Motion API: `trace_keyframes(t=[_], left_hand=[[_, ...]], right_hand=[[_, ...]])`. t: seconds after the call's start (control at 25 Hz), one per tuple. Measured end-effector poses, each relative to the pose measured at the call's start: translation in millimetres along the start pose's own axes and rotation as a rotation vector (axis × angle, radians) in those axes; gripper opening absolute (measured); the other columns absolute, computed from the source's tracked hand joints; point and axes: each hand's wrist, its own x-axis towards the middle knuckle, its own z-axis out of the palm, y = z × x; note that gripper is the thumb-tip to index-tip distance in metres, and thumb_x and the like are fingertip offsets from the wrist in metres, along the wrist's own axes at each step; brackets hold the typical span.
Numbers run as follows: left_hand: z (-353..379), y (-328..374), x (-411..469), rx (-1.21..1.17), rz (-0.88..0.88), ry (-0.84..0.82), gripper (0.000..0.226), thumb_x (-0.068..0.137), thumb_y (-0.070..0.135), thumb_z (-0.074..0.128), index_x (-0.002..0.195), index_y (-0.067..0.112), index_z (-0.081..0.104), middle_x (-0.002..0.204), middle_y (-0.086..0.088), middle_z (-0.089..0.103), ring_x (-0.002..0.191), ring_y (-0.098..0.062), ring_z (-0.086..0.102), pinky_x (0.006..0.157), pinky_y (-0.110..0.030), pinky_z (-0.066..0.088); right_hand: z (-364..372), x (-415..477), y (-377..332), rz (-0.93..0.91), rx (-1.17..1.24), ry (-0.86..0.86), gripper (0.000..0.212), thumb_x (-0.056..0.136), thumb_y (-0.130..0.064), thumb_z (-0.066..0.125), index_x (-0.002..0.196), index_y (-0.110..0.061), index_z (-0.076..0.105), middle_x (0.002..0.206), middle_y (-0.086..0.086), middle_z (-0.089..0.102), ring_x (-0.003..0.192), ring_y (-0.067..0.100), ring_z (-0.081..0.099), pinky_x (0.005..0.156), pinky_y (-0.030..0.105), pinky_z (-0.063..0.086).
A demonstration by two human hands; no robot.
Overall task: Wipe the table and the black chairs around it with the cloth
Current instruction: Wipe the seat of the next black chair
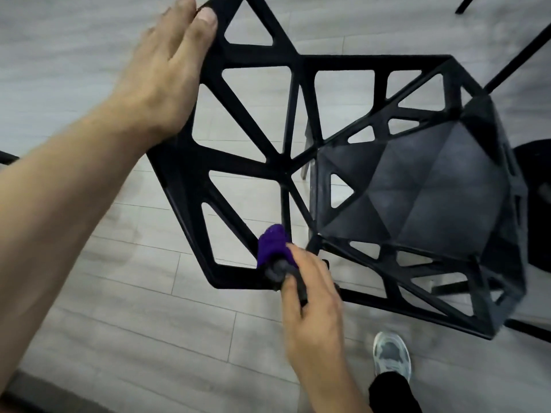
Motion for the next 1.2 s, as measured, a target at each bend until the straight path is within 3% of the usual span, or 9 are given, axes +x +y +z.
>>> trace_keyframes(t=[0.16, 0.32, 0.48, 0.68, 0.76, 0.88, 0.96, 1.04, 1.2], left_hand=[[0.3, 5.3, 1.0, 0.027, -0.081, 0.005, 0.073, 0.101, 0.065, 0.019, 0.158, 0.021, 0.029, 0.167, 0.000, 0.026, 0.155, -0.016, 0.018, 0.128, -0.038, 0.012], [1.9, 4.0, -0.9, 0.041, -0.110, 0.014, 0.059, 0.108, 0.053, 0.020, 0.162, 0.029, 0.019, 0.169, 0.015, 0.013, 0.152, 0.003, 0.004, 0.110, -0.006, -0.002], [0.8, 5.5, 0.0, 0.033, -0.098, 0.038, 0.059, 0.108, 0.053, 0.022, 0.162, 0.029, 0.021, 0.168, 0.015, 0.018, 0.152, 0.002, 0.010, 0.121, -0.016, 0.004], [0.0, 6.3, -2.6, 0.083, -0.076, 0.052, 0.057, 0.109, 0.050, 0.024, 0.161, 0.028, 0.024, 0.168, 0.013, 0.021, 0.149, 0.004, 0.011, 0.121, -0.018, 0.006], [-0.7, 7.3, -3.2, 0.059, -0.073, 0.056, 0.058, 0.107, 0.052, 0.024, 0.160, 0.029, 0.026, 0.167, 0.013, 0.022, 0.149, 0.006, 0.012, 0.122, -0.015, 0.006], [-1.5, 13.7, -3.9, 0.029, -0.131, 0.040, 0.055, 0.106, 0.056, 0.024, 0.158, 0.038, 0.027, 0.164, 0.024, 0.020, 0.135, 0.027, 0.009, 0.094, 0.013, -0.004], [-2.0, 16.8, -6.3, 0.022, -0.153, 0.030, 0.058, 0.101, 0.057, 0.021, 0.157, 0.042, 0.026, 0.162, 0.030, 0.019, 0.119, 0.042, 0.004, 0.079, 0.017, -0.008], [-2.5, 13.8, -6.1, -0.015, -0.136, 0.046, 0.060, 0.102, 0.063, 0.020, 0.158, 0.042, 0.026, 0.162, 0.030, 0.020, 0.126, 0.040, 0.003, 0.088, 0.015, -0.007], [-2.6, 7.0, -5.7, -0.095, -0.110, 0.044, 0.065, 0.098, 0.061, 0.023, 0.159, 0.038, 0.025, 0.163, 0.030, 0.020, 0.143, 0.023, 0.007, 0.112, 0.001, 0.003]], right_hand=[[22.7, 74.4, 9.2, 0.002, -0.079, 0.025, 0.038, 0.096, -0.007, 0.057, 0.131, -0.023, 0.062, 0.122, -0.011, 0.058, 0.114, 0.009, 0.058, 0.102, 0.030, 0.046], [46.5, 151.9, 19.2, 0.202, 0.036, 0.208, 0.035, 0.097, -0.012, 0.055, 0.129, -0.023, 0.064, 0.118, -0.008, 0.063, 0.105, 0.005, 0.057, 0.097, 0.016, 0.044], [41.5, 159.8, 29.2, 0.271, 0.024, 0.209, 0.031, 0.096, -0.018, 0.056, 0.124, -0.024, 0.066, 0.112, -0.004, 0.068, 0.105, 0.016, 0.062, 0.100, 0.035, 0.049], [45.1, 164.7, 29.9, 0.145, -0.030, 0.266, 0.036, 0.095, -0.010, 0.057, 0.128, -0.022, 0.065, 0.112, -0.013, 0.061, 0.100, 0.002, 0.056, 0.098, 0.013, 0.042], [55.9, 203.2, 37.1, 0.269, 0.003, 0.362, 0.037, 0.095, -0.007, 0.057, 0.129, -0.019, 0.065, 0.116, -0.002, 0.066, 0.105, 0.014, 0.060, 0.098, 0.020, 0.044], [51.7, 258.6, 56.0, 0.519, 0.097, 0.457, 0.031, 0.093, -0.009, 0.057, 0.121, -0.018, 0.069, 0.112, 0.010, 0.071, 0.107, 0.032, 0.065, 0.092, 0.034, 0.050], [47.3, 285.4, 50.2, 0.619, 0.208, 0.464, 0.024, 0.091, -0.011, 0.058, 0.109, -0.019, 0.073, 0.102, 0.007, 0.074, 0.101, 0.031, 0.068, 0.088, 0.035, 0.054], [52.4, 291.1, 26.3, 0.498, 0.234, 0.426, 0.023, 0.090, -0.014, 0.059, 0.108, -0.019, 0.072, 0.096, 0.002, 0.075, 0.097, 0.025, 0.069, 0.090, 0.036, 0.055], [62.9, 239.5, -9.3, 0.335, 0.328, 0.437, 0.032, 0.097, -0.018, 0.060, 0.128, -0.023, 0.064, 0.120, -0.009, 0.066, 0.113, 0.006, 0.061, 0.102, 0.024, 0.047]])
